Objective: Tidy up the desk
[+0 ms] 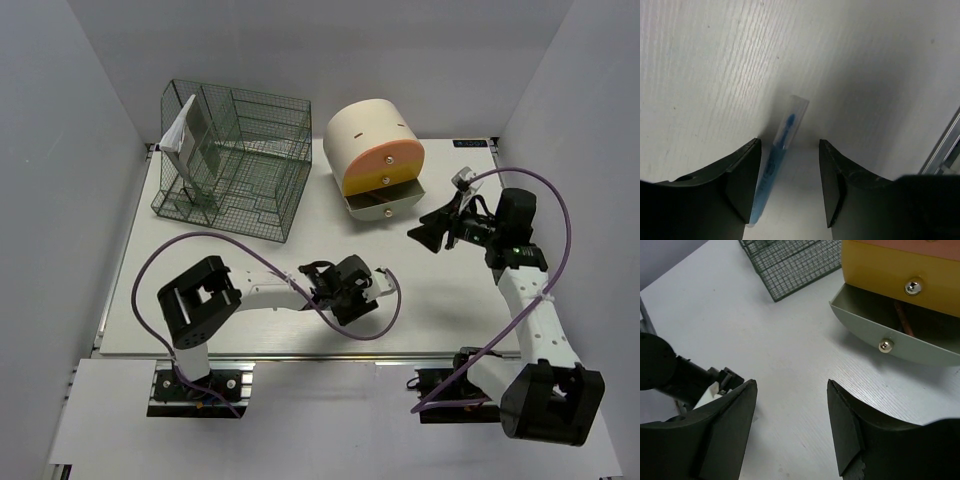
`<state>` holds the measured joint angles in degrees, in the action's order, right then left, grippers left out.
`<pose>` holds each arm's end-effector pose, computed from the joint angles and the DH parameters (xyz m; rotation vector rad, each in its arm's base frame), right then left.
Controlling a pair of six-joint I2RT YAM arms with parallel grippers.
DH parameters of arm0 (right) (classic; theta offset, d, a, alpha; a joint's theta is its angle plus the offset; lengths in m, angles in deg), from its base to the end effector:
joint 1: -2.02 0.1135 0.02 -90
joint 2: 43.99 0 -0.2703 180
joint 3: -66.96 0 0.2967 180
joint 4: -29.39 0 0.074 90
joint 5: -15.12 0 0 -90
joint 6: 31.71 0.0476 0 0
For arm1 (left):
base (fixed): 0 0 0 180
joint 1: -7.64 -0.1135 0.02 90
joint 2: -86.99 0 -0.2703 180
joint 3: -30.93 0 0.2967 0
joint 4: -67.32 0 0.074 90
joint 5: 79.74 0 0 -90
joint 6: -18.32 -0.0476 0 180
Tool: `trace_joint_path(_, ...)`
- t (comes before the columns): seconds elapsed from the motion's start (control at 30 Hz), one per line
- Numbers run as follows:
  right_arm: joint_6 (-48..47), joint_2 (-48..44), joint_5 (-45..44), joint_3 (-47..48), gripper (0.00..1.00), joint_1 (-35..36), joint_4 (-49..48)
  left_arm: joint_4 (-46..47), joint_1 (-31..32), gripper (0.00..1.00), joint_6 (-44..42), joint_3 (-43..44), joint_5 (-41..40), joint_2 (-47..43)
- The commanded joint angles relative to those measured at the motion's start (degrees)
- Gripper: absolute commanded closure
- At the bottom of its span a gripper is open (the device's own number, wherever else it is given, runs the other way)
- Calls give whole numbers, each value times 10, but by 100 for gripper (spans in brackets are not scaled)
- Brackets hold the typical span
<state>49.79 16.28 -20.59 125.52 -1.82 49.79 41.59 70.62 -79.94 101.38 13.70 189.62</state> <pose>0.2788 0.0200 0.3011 -0.6780 1.7326 0.7693 0.1768 -0.3530 0.1163 1.5560 2.1327 -0.4193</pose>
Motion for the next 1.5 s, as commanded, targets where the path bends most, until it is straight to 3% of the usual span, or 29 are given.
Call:
trace_joint_path(0.0,8,-22,56,-10,36,-10,-29,-15,4,41,-6,26,-16,9)
trace_joint_path(0.1,12,-30,72,-15,36,-24,-33,-25,-1,47,-9,34,1,24)
trace_joint_path(0.13,14,-31,79,-17,36,-26,-35,-29,-7,56,-12,35,7,25)
trace_joint_path(0.33,16,-38,104,-18,36,-50,-34,-50,-8,84,-17,27,12,28)
trace_joint_path(0.57,22,-55,90,-19,37,-68,-37,-44,-18,98,-17,61,-52,-8)
trace_joint_path(0.67,28,-64,58,-20,73,-74,-38,-42,-39,100,-39,123,-63,-13)
trace_joint_path(0.7,28,-66,48,-19,98,-78,-38,-47,-45,100,-46,142,-70,-2)
trace_joint_path(1.1,29,-109,-7,-36,100,-87,-59,-69,-138,100,-120,464,-7,137)
trace_joint_path(1.47,30,-103,12,-44,100,-86,-69,51,-169,100,-201,530,26,207)
